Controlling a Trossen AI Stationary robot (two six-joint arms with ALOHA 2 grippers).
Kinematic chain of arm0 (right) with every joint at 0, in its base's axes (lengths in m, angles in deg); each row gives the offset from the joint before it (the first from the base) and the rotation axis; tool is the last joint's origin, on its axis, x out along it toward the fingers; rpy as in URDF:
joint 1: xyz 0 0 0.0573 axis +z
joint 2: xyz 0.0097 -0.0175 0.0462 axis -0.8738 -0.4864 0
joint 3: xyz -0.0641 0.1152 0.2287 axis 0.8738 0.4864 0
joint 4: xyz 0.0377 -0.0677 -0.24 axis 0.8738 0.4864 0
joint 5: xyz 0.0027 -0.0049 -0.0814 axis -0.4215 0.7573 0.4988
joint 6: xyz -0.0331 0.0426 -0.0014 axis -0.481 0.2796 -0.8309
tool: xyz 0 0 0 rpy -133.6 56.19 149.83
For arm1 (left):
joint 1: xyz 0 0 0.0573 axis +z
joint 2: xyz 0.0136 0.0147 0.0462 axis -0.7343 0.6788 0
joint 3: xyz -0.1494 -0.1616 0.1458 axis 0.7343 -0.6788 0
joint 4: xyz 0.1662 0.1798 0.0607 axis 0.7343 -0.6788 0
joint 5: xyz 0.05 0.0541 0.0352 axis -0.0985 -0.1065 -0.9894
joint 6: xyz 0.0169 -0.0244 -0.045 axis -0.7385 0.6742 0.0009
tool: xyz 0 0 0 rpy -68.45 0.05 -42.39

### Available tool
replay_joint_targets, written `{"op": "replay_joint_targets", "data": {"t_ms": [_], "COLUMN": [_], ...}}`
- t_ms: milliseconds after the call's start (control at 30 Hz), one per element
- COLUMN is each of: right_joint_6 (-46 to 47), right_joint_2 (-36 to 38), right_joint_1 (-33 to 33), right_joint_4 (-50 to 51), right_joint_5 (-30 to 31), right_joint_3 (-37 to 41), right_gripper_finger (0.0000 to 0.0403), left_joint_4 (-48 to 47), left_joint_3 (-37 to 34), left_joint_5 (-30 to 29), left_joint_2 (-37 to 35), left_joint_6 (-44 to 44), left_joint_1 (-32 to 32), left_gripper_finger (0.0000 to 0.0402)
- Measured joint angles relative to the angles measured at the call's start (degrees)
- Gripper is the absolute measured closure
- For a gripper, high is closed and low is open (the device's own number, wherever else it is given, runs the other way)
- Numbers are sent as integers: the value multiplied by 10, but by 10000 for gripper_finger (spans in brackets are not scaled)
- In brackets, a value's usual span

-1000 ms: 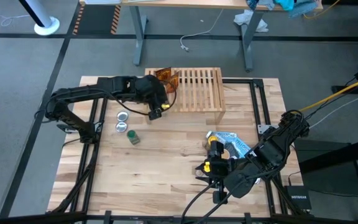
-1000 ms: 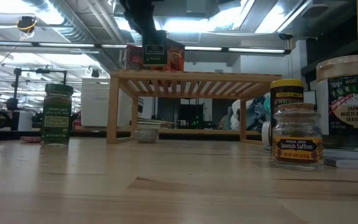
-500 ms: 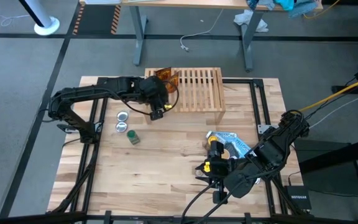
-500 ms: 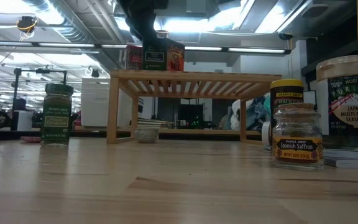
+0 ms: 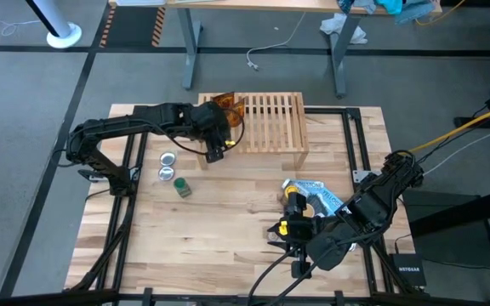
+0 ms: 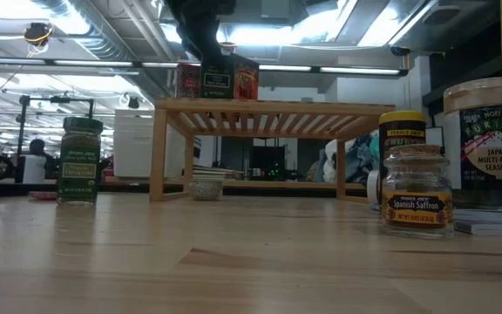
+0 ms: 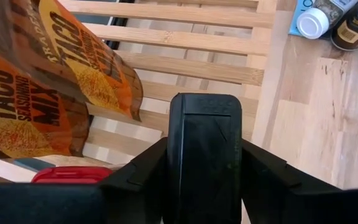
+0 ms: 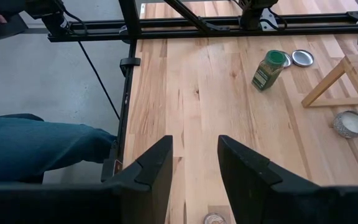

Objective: Shelf spices
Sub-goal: Put the black seasoning can on the shelf

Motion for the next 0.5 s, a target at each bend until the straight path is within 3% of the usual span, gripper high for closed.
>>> {"op": "replay_joint_targets", "data": {"t_ms": [500], "right_joint_6": [0], "right_joint_2": [0], "right_joint_1": [0], "right_joint_4": [0], "right_joint_5": [0], "right_joint_3": [0], "right_gripper_finger": [269], "left_joint_4": [30], "left_joint_3": [0], "left_joint_5": [12], "left_joint_2": [0], "left_joint_6": [-13], "left_joint_1": [7], "left_gripper_finger": [217]}}
